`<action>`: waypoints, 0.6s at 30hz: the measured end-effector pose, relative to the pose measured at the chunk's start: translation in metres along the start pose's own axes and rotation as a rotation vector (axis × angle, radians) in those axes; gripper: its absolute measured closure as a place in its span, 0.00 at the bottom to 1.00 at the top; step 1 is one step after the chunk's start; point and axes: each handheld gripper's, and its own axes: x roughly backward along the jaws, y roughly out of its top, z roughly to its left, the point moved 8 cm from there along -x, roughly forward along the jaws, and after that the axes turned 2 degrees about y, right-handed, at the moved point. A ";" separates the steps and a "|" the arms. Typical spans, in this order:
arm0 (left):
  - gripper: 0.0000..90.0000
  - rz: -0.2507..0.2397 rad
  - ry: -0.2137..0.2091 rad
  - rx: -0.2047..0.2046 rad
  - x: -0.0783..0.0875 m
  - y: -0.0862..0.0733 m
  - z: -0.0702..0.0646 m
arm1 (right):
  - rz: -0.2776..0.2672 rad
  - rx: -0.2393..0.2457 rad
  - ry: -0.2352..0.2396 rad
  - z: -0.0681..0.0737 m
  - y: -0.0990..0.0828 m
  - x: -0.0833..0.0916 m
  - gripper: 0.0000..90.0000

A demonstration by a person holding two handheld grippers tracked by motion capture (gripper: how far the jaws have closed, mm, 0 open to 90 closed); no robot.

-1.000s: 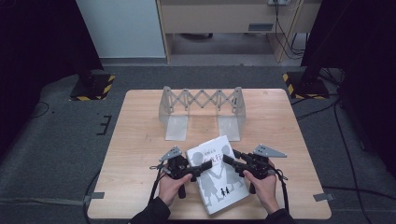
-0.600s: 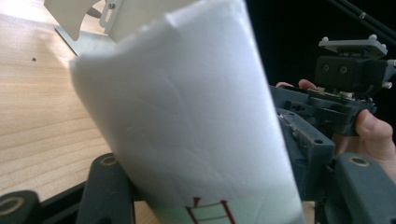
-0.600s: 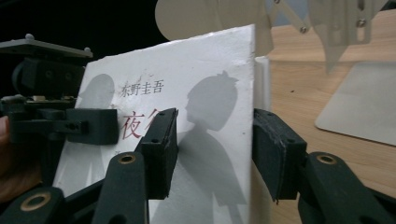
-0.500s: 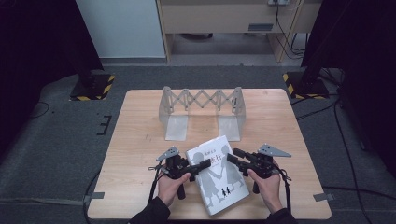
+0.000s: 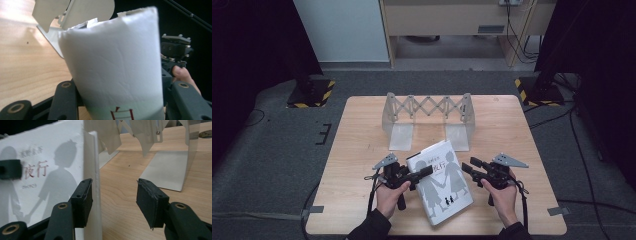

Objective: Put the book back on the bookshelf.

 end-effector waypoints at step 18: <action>0.56 -0.005 0.018 -0.078 0.006 0.021 -0.009 | 0.039 0.026 -0.104 -0.019 -0.005 0.004 0.52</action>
